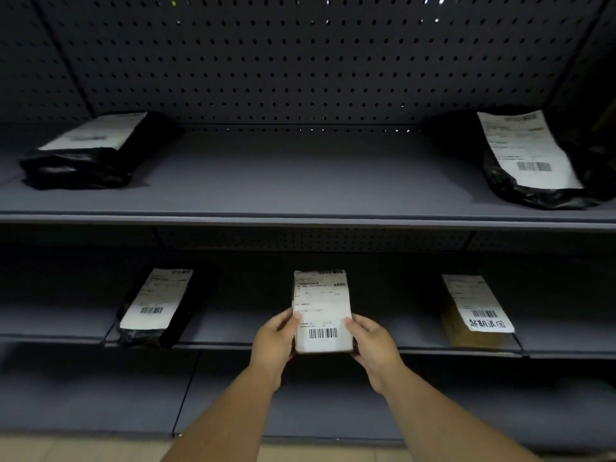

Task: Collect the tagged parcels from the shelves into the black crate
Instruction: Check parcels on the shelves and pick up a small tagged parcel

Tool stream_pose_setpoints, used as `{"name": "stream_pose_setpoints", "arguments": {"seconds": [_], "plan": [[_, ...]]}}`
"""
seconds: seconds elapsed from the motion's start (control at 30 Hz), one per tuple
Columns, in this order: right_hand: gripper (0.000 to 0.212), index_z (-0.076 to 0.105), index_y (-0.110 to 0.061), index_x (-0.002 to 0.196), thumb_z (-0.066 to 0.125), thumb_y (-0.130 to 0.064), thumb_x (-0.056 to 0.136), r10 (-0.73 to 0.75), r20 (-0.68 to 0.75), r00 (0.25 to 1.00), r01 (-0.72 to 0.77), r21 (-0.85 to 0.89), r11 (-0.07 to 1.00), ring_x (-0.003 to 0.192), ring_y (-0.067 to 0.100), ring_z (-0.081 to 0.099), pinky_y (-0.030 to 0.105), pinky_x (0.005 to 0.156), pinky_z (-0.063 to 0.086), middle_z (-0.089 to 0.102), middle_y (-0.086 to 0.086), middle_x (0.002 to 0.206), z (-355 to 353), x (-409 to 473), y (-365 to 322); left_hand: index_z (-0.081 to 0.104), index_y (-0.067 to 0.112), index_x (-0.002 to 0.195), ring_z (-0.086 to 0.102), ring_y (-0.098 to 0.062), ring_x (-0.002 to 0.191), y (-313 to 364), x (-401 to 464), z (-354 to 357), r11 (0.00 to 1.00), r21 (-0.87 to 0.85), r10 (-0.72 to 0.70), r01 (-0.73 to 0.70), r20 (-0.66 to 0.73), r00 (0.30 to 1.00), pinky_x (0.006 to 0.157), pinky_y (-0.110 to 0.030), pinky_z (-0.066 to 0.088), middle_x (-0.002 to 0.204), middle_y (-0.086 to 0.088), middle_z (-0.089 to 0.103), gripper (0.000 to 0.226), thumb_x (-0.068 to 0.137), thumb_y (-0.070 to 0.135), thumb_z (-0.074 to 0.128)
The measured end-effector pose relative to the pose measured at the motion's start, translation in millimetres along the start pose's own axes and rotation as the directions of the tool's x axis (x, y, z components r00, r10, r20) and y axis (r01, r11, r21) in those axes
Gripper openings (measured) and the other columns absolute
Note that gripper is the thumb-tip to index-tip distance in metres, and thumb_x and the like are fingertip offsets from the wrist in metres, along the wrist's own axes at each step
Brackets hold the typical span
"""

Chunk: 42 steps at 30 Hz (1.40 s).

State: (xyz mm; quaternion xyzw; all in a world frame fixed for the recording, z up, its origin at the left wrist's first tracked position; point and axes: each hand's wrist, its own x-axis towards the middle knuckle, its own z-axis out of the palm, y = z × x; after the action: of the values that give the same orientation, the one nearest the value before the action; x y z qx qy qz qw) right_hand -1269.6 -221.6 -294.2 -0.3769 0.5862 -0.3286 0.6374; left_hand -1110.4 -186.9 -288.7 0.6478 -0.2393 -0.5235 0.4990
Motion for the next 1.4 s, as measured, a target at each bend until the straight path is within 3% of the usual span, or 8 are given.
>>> {"name": "stream_pose_setpoints", "arguments": {"seconds": [0.2,0.33,0.4,0.9,1.17,1.27,1.4], "plan": [[0.020,0.064,-0.024,0.111,0.053,-0.018,0.095,-0.091,0.029,0.995,0.089,0.058,0.994,0.097,0.012,0.068,0.027,0.079,0.051,0.074,-0.004,0.101,-9,-34,11,0.062,0.028,0.118,0.070,-0.009,0.093,-11,-33,-6,0.993,0.030,0.114,-0.117,0.066,0.991,0.078,-0.028,0.056,0.101,0.008,0.074,0.027,0.091,0.027,0.059],[0.020,0.065,-0.028,0.104,0.052,-0.015,0.095,-0.126,0.038,0.991,0.123,0.078,0.989,0.098,0.012,0.068,0.033,0.086,0.053,0.075,-0.005,0.101,-14,-50,17,0.062,0.023,0.122,0.068,-0.010,0.099,-16,-49,-6,0.987,0.004,0.158,-0.159,0.085,0.984,0.090,-0.036,0.054,0.107,0.006,0.072,0.030,0.092,0.023,0.058],[0.021,0.064,-0.028,0.105,0.051,-0.015,0.096,-0.139,0.047,0.989,0.135,0.084,0.987,0.098,0.011,0.068,0.030,0.082,0.053,0.075,-0.005,0.101,-16,-56,20,0.062,0.022,0.122,0.067,-0.011,0.102,-19,-54,-6,0.987,-0.014,0.163,-0.162,0.083,0.983,0.093,-0.038,0.053,0.109,0.005,0.072,0.031,0.092,0.022,0.058],[0.021,0.064,-0.030,0.105,0.054,-0.015,0.094,-0.153,0.031,0.988,0.149,0.098,0.984,0.094,0.008,0.070,0.025,0.075,0.053,0.075,-0.007,0.100,-21,-63,20,0.064,0.025,0.120,0.068,-0.012,0.098,-25,-55,-2,0.983,-0.032,0.182,-0.180,0.072,0.981,0.088,-0.038,0.055,0.104,0.007,0.073,0.029,0.092,0.021,0.059],[0.014,0.062,-0.031,0.098,0.055,-0.019,0.094,-0.080,-0.004,0.997,0.080,0.064,0.995,0.093,0.010,0.068,0.027,0.078,0.053,0.074,-0.006,0.095,-15,-35,9,0.061,0.027,0.121,0.069,-0.011,0.092,-18,-28,1,0.992,0.024,0.119,-0.120,0.025,0.993,0.084,-0.036,0.057,0.099,0.007,0.073,0.029,0.091,0.026,0.059],[0.017,0.061,-0.023,0.109,0.056,-0.020,0.093,-0.019,-0.009,1.000,0.019,0.069,0.997,0.096,0.015,0.067,0.032,0.084,0.053,0.074,-0.001,0.098,-13,-18,4,0.060,0.026,0.119,0.071,-0.011,0.086,-14,-12,3,0.998,0.022,0.058,-0.058,0.012,0.998,0.066,-0.027,0.058,0.094,0.006,0.074,0.027,0.092,0.026,0.058],[0.022,0.059,-0.017,0.115,0.056,-0.019,0.093,0.062,0.001,0.998,-0.061,0.086,0.994,0.092,0.016,0.066,0.026,0.069,0.051,0.072,0.002,0.098,-9,7,-4,0.060,0.025,0.116,0.070,-0.011,0.079,-8,12,7,1.000,0.024,-0.012,0.012,-0.015,1.000,0.050,-0.018,0.051,0.088,0.007,0.073,0.024,0.092,0.026,0.058]]}}
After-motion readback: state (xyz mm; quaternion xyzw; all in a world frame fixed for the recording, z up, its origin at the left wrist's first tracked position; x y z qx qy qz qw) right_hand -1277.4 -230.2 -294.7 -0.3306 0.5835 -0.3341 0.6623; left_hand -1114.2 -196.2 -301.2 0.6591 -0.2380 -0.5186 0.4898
